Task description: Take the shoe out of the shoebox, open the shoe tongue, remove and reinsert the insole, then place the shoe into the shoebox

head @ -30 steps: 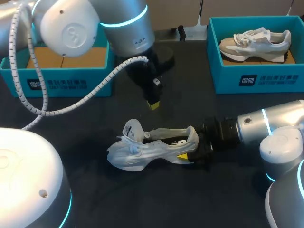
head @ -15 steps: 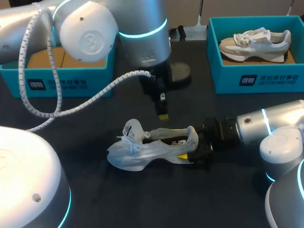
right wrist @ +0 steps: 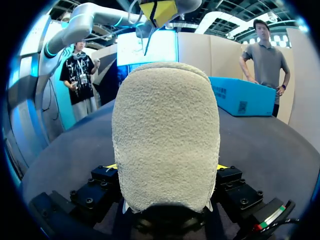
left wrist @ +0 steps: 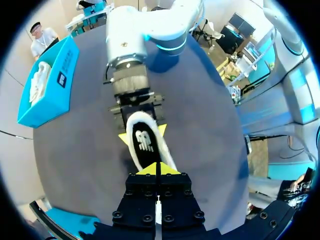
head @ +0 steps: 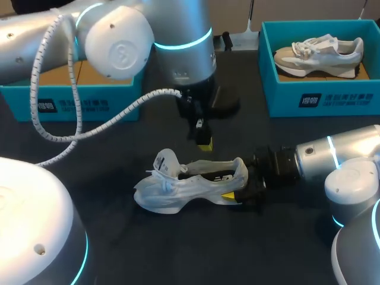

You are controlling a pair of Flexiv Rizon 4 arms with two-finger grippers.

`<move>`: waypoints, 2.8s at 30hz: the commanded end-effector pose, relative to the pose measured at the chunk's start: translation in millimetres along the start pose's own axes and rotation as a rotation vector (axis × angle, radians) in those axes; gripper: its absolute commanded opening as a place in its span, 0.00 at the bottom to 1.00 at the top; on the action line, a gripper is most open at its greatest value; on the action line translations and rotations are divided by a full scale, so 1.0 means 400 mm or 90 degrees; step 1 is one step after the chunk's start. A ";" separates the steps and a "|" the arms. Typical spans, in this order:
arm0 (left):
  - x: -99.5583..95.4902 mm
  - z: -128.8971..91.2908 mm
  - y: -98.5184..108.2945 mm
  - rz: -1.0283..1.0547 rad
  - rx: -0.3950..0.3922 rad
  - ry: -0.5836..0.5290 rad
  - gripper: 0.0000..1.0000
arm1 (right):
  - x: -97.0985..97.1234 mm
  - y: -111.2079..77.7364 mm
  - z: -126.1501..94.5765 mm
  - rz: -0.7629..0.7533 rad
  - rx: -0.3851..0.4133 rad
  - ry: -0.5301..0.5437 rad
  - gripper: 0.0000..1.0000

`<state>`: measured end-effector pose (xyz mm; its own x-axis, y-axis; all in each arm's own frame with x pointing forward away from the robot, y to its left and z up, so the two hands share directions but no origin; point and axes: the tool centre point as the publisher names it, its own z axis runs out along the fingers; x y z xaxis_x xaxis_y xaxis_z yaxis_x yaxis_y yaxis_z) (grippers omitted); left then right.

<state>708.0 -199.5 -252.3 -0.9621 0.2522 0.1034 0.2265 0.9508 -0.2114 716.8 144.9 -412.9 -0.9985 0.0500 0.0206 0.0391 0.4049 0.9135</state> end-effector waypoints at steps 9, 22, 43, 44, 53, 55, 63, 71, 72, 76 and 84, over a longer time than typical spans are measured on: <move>-0.021 0.079 0.024 0.001 0.048 -0.017 0.00 | 0.000 0.003 0.000 0.000 0.002 0.000 0.00; -0.014 0.112 -0.009 0.026 0.024 -0.012 0.00 | 0.000 0.003 0.000 0.000 0.002 0.000 0.00; -0.029 0.253 -0.033 -0.043 -0.024 -0.005 0.00 | 0.000 0.003 0.000 0.000 0.002 0.000 0.00; -0.030 0.261 -0.031 -0.045 -0.023 0.000 0.00 | 0.000 0.003 0.000 0.000 0.002 0.000 0.00; -0.037 0.300 0.003 -0.077 -0.042 0.016 0.00 | 0.000 0.003 0.000 0.000 0.002 0.000 0.00; -0.034 0.302 0.010 -0.081 -0.046 0.015 0.00 | 0.000 0.003 0.000 0.000 0.002 0.000 0.00; -0.014 0.315 0.047 -0.091 -0.064 0.027 0.00 | 0.000 0.003 0.000 0.000 0.002 0.000 0.00; 0.015 0.332 0.074 -0.099 -0.079 0.038 0.00 | 0.000 0.003 0.000 0.000 0.002 0.000 0.00; 0.017 0.333 0.078 -0.100 -0.080 0.040 0.00 | 0.000 0.003 0.000 0.000 0.002 0.000 0.00; 0.021 0.339 0.087 -0.100 -0.077 0.049 0.00 | 0.000 0.003 0.000 0.000 0.002 0.000 0.00; 0.033 0.348 0.117 -0.104 -0.076 0.060 0.00 | 0.000 0.003 0.000 0.000 0.002 0.000 0.00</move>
<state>684.9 -183.8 -394.4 -0.9716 0.1024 0.2134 0.0924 0.9941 -0.0561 716.7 145.0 -412.9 -0.9985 0.0498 0.0205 0.0390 0.4049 0.9135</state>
